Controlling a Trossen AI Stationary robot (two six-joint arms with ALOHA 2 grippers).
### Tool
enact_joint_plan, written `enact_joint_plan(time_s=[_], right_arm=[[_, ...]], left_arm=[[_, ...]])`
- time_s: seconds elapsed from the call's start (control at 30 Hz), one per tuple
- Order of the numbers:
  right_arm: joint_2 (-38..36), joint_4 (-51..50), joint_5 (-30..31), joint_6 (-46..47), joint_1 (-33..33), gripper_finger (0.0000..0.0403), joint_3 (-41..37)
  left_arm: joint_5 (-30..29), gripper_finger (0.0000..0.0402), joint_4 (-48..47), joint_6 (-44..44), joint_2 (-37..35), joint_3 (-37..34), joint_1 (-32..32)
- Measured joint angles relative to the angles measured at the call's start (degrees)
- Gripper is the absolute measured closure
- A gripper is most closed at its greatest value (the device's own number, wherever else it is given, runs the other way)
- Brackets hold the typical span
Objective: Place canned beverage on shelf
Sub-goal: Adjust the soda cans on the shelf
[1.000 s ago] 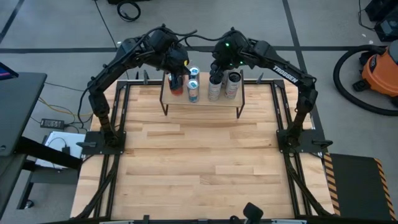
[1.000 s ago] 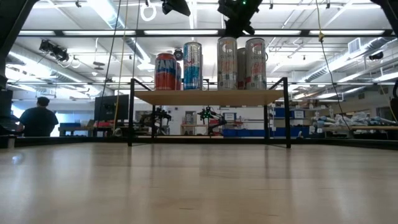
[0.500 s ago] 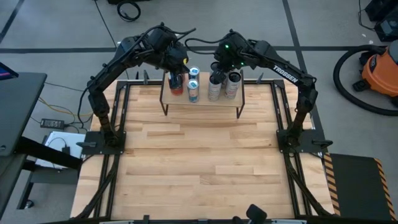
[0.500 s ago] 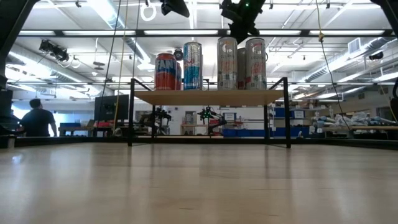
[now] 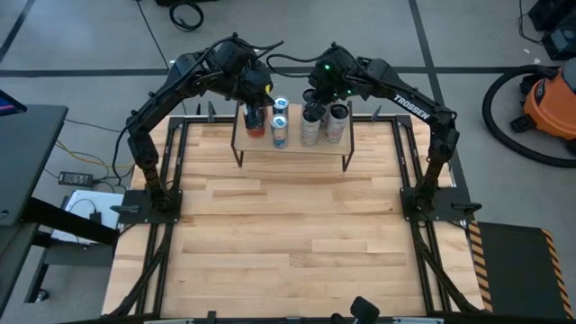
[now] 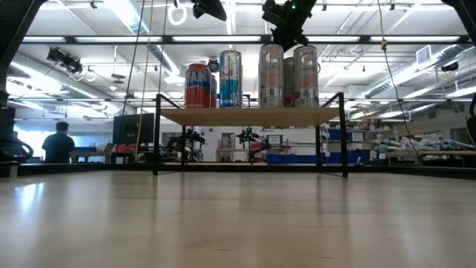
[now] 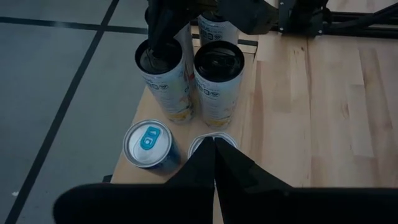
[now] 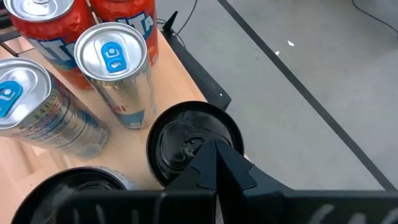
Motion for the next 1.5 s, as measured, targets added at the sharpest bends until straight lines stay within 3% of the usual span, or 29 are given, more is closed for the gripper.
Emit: enact_joint_plan(time_s=[0.63,1.0,1.1,1.5], right_arm=[[-0.07,1.01,-1.35,-0.06,0.35,0.0398,0.23],[-0.24,-7.88,-3.15,0.35,2.82,0.0398,7.62],[-0.27,-10.90,-5.40,0.65,4.13,0.0398,7.72],[0.18,-13.33,-4.49,2.46,7.38,0.0398,7.68]], left_arm=[[0.01,0.0393,0.00,0.02,0.02,0.00,0.00],[0.00,0.0393,-0.31,0.04,0.02,0.00,0.00],[0.01,0.0393,-0.35,0.04,0.02,0.00,0.00],[0.00,0.0393,-0.39,0.02,0.02,0.00,0.00]])
